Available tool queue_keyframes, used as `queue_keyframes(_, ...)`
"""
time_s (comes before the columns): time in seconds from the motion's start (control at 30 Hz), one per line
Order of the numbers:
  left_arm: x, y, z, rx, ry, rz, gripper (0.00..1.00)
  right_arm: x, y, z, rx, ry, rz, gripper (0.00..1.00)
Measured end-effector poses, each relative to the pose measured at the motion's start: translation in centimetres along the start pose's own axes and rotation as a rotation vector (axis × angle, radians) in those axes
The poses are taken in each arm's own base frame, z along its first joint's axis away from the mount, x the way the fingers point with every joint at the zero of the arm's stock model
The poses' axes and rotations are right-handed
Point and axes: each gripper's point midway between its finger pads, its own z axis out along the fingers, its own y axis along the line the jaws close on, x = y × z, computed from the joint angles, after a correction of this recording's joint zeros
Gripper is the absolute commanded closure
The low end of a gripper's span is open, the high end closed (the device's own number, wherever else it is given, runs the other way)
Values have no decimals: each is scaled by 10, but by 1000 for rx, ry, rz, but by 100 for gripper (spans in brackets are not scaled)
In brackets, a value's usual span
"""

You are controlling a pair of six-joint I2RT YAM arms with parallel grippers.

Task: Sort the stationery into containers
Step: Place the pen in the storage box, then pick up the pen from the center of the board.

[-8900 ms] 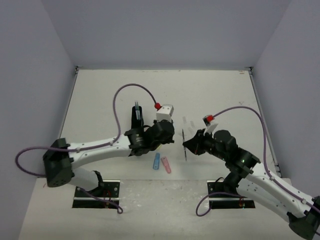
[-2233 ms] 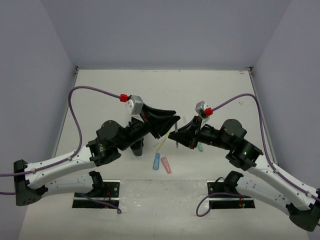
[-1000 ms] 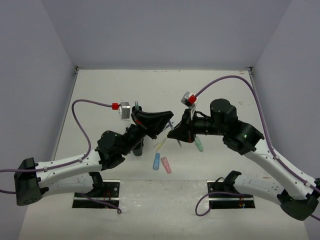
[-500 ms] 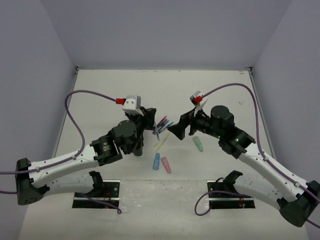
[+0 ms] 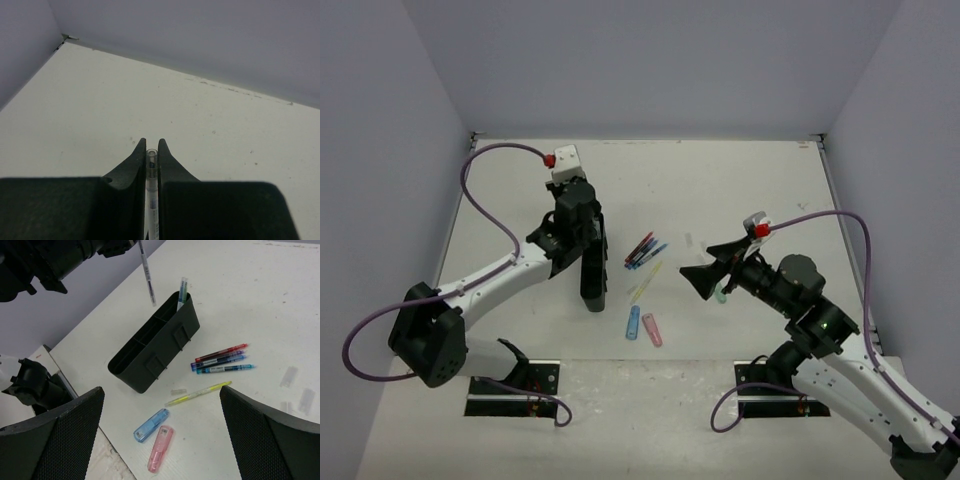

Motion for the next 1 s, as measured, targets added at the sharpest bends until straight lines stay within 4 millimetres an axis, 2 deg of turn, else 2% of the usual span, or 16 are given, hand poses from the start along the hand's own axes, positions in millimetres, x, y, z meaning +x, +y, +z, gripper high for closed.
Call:
queue_keyframes(0.23, 36, -8, 13, 15, 33, 38, 100, 24, -6, 4, 7, 62, 23, 1)
queue_keyframes(0.33, 53, -8, 15, 20, 65, 48, 69, 29, -6, 7, 3, 82, 29, 1)
queue_keyframes(0.37, 59, -8, 14, 22, 76, 48, 47, 30, -7, 8, 5, 88, 31, 1)
queue_keyframes(0.4, 64, -8, 14, 25, 86, 40, 31, 31, -7, 9, 7, 93, 34, 1)
queue_keyframes(0.5, 78, -6, 11, 35, 115, 28, 13, 38, -10, 15, 28, 122, 59, 1)
queue_keyframes(0.6, 87, -4, 5, 54, 154, 24, 8, 49, -19, 28, 111, 186, 126, 1)
queue_keyframes(0.67, 81, -6, -3, 78, 165, 2, 5, 56, -28, 41, 188, 232, 197, 1)
queue_keyframes(0.73, 65, -9, -18, 105, 161, -41, 2, 72, -39, 53, 279, 291, 270, 1)
queue_keyframes(0.87, 35, -17, -60, 170, 193, -116, 0, 107, -62, 75, 501, 428, 380, 1)
queue_keyframes(0.9, 27, -21, -73, 196, 209, -127, 0, 115, -65, 81, 549, 458, 402, 5)
queue_keyframes(1.0, 11, -28, -102, 279, 261, -140, 0, 132, -70, 99, 645, 510, 454, 31)
